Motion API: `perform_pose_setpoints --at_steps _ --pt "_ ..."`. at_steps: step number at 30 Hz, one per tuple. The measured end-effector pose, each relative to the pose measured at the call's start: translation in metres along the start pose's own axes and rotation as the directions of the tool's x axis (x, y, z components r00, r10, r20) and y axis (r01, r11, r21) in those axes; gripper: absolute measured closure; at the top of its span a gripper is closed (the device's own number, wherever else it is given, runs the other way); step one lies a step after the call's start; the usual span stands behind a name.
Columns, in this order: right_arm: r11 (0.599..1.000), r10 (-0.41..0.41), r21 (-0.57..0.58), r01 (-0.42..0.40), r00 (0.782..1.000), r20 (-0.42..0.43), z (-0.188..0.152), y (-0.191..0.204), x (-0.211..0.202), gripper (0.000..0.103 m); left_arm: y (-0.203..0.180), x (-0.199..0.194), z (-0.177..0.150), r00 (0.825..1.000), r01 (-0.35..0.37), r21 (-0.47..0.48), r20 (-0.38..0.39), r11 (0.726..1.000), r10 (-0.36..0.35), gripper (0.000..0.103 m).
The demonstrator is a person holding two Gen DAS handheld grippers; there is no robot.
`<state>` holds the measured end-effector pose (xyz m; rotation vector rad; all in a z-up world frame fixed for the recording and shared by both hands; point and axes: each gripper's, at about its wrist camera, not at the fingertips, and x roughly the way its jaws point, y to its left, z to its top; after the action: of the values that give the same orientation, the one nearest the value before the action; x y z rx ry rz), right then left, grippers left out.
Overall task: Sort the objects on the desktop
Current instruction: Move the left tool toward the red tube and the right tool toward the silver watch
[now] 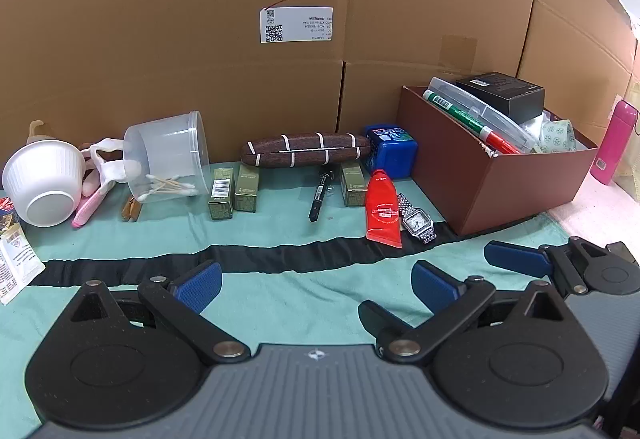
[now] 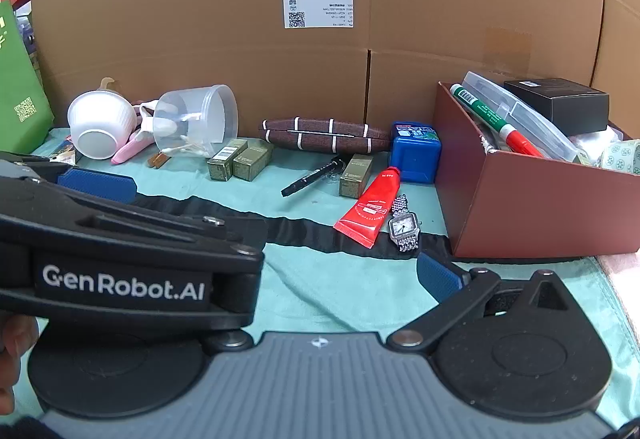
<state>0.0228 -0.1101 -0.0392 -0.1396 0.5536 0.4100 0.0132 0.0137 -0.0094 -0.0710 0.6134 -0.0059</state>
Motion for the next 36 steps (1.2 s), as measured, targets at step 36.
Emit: perform_pose_setpoints --at_steps 36 --pt "0.997 0.025 0.068 -0.022 0.999 -0.046 0.004 -0.023 0.041 0.002 -0.001 0.041 0.011 0.998 -0.008 -0.009 -0.055 1.0 0.007 0.0"
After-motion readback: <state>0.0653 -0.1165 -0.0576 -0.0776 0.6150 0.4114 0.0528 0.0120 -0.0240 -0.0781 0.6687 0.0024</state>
